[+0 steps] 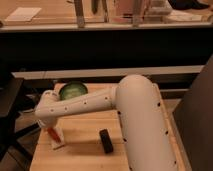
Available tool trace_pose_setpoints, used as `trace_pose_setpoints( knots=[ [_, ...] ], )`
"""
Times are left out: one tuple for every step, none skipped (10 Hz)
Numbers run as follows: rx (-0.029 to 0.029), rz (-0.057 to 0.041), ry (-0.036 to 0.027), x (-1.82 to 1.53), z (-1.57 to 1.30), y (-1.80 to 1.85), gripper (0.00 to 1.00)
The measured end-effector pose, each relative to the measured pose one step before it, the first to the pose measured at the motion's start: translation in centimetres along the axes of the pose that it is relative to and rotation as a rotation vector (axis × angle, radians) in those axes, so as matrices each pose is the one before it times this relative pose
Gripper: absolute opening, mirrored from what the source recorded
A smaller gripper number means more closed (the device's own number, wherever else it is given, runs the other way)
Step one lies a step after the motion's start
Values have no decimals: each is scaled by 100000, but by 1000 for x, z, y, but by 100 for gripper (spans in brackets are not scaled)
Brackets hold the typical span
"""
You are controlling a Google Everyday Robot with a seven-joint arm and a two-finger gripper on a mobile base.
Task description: Place the pepper on the white sponge
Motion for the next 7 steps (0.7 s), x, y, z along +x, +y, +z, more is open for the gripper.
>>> trace_pose_setpoints(
  knots=[
    [150, -254, -55, -23, 22, -29, 12],
    [204, -327, -14, 11, -11, -52, 12],
    [129, -319, -42, 3, -8, -20, 12],
    [160, -335, -71, -10, 11, -32, 12],
    [86, -309, -55, -10, 2, -22, 12],
    [108, -331, -90, -22, 21, -19, 12],
    [189, -477, -46, 6, -11, -67, 12]
  ],
)
